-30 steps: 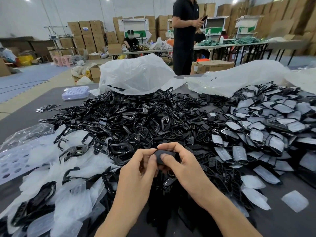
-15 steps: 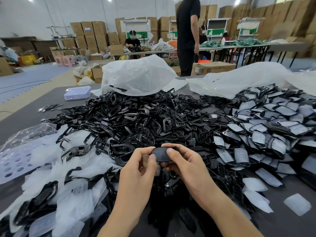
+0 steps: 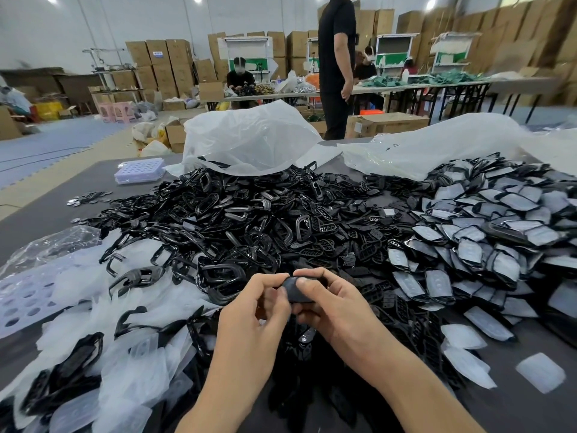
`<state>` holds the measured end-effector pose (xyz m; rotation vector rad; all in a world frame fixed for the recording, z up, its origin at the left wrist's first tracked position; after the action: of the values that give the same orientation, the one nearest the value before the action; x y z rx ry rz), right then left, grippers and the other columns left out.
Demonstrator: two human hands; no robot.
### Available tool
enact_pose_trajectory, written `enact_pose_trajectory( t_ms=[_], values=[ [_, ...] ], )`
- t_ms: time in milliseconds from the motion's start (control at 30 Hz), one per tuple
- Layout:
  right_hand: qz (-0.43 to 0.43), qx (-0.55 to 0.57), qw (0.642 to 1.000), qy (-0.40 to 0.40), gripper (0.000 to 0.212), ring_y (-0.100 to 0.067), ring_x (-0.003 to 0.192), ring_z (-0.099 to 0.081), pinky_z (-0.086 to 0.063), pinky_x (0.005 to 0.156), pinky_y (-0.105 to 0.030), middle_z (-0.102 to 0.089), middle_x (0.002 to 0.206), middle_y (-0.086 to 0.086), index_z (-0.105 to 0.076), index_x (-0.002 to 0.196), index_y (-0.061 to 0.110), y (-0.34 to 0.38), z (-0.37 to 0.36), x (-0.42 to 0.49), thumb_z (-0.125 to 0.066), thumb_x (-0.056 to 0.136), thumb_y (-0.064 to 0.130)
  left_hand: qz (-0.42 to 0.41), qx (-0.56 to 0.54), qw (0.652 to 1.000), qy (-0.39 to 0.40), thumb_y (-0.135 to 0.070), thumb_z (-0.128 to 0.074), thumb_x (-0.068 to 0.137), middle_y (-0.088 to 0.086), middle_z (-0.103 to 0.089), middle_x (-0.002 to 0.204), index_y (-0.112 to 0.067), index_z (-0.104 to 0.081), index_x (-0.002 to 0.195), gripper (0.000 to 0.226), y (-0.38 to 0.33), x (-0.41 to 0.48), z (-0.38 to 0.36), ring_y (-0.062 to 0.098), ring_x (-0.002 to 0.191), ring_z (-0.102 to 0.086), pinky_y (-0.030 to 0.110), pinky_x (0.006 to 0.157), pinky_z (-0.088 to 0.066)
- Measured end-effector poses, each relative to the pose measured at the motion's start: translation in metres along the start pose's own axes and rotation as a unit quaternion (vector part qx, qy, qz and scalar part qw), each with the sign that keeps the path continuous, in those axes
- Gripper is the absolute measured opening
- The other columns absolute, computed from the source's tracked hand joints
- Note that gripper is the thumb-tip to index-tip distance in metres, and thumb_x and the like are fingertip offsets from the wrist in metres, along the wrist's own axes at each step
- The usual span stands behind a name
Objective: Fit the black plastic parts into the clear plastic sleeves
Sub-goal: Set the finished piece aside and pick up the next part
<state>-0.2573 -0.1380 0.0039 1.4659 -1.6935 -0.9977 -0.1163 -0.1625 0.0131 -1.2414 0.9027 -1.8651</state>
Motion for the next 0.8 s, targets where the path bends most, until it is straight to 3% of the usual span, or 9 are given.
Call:
enact_pose_trajectory(
  t_ms=[167, 233, 333, 400, 500, 733, 800],
  values=[
    [-0.002, -0.054, 0.998, 0.01, 0.008, -0.015, 0.065, -0.067, -0.055, 0.061, -0.024, -0.074, 0.08, -0.003, -0.078, 0.082, 0.029, 0.0012, 0.0028, -0.0012, -0.079, 0.074, 0.031, -0.006, 0.014, 1.0, 0.023, -0.019, -0.061, 0.095, -0.012, -0.066, 0.077, -0.05, -0.065, 0.101, 0.031, 0.0028, -0.0013, -0.0028, 0.012, 0.073, -0.067, 0.025, 0.062, -0.052],
    [-0.002, -0.066, 0.998, 0.008, 0.003, -0.015, 0.064, -0.067, -0.055, 0.061, -0.024, -0.074, 0.079, -0.001, -0.077, 0.08, 0.03, 0.0015, 0.0044, -0.001, -0.078, 0.077, 0.028, -0.011, 0.021, 0.999, 0.025, -0.019, -0.062, 0.096, -0.012, -0.067, 0.079, -0.048, -0.065, 0.103, 0.03, 0.0043, -0.0015, -0.0028, 0.011, 0.074, -0.066, 0.028, 0.062, -0.052],
    [0.005, -0.066, 0.998, 0.023, 0.005, -0.014, 0.065, -0.069, -0.056, 0.062, -0.023, -0.074, 0.078, -0.003, -0.078, 0.081, 0.029, 0.0027, 0.0061, -0.0005, -0.078, 0.08, 0.024, -0.015, 0.024, 0.999, 0.022, -0.02, -0.062, 0.096, -0.011, -0.068, 0.082, -0.049, -0.065, 0.104, 0.03, 0.0051, -0.0011, -0.0021, 0.012, 0.075, -0.067, 0.03, 0.064, -0.053],
    [0.014, -0.06, 0.997, 0.036, 0.013, -0.014, 0.067, -0.069, -0.056, 0.064, -0.022, -0.074, 0.079, -0.005, -0.079, 0.086, 0.027, 0.004, 0.0053, -0.001, -0.083, 0.074, 0.032, -0.017, 0.026, 0.999, 0.017, -0.025, -0.06, 0.095, -0.01, -0.069, 0.082, -0.05, -0.064, 0.104, 0.027, 0.0045, -0.0005, -0.0016, 0.013, 0.075, -0.068, 0.031, 0.064, -0.053],
    [0.019, -0.063, 0.997, 0.038, 0.025, -0.015, 0.068, -0.069, -0.055, 0.064, -0.022, -0.074, 0.08, -0.006, -0.079, 0.09, 0.026, 0.0049, 0.0029, -0.0021, -0.085, 0.069, 0.038, -0.014, 0.024, 0.999, 0.016, -0.025, -0.06, 0.095, -0.011, -0.07, 0.085, -0.051, -0.063, 0.104, 0.028, 0.0048, 0.0001, -0.0012, 0.013, 0.078, -0.07, 0.032, 0.066, -0.054],
    [0.017, -0.092, 0.995, 0.019, 0.014, -0.016, 0.069, -0.07, -0.055, 0.063, -0.023, -0.075, 0.081, -0.006, -0.078, 0.085, 0.028, 0.0048, 0.0054, -0.0014, -0.082, 0.073, 0.033, -0.035, 0.033, 0.999, 0.022, -0.016, -0.063, 0.096, -0.019, -0.07, 0.088, -0.05, -0.063, 0.105, 0.035, 0.0036, -0.001, -0.0021, 0.005, 0.08, -0.069, 0.018, 0.064, -0.053],
    [0.014, -0.103, 0.994, 0.016, 0.009, -0.016, 0.068, -0.07, -0.054, 0.062, -0.023, -0.074, 0.08, -0.006, -0.076, 0.08, 0.029, 0.0056, 0.0058, -0.0019, -0.079, 0.073, 0.034, -0.04, 0.037, 0.998, 0.028, -0.016, -0.062, 0.096, -0.019, -0.07, 0.089, -0.051, -0.063, 0.105, 0.036, 0.0034, -0.001, -0.0026, 0.006, 0.082, -0.07, 0.021, 0.066, -0.054]
  ],
)
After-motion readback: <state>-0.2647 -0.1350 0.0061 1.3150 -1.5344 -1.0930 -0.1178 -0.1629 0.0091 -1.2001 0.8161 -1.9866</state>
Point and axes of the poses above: each hand's wrist, its own x-axis towards the middle knuckle, its own z-axis out of the back of the hand, y = z × x, the point moved 2 cm from there along x, towards the middle knuckle
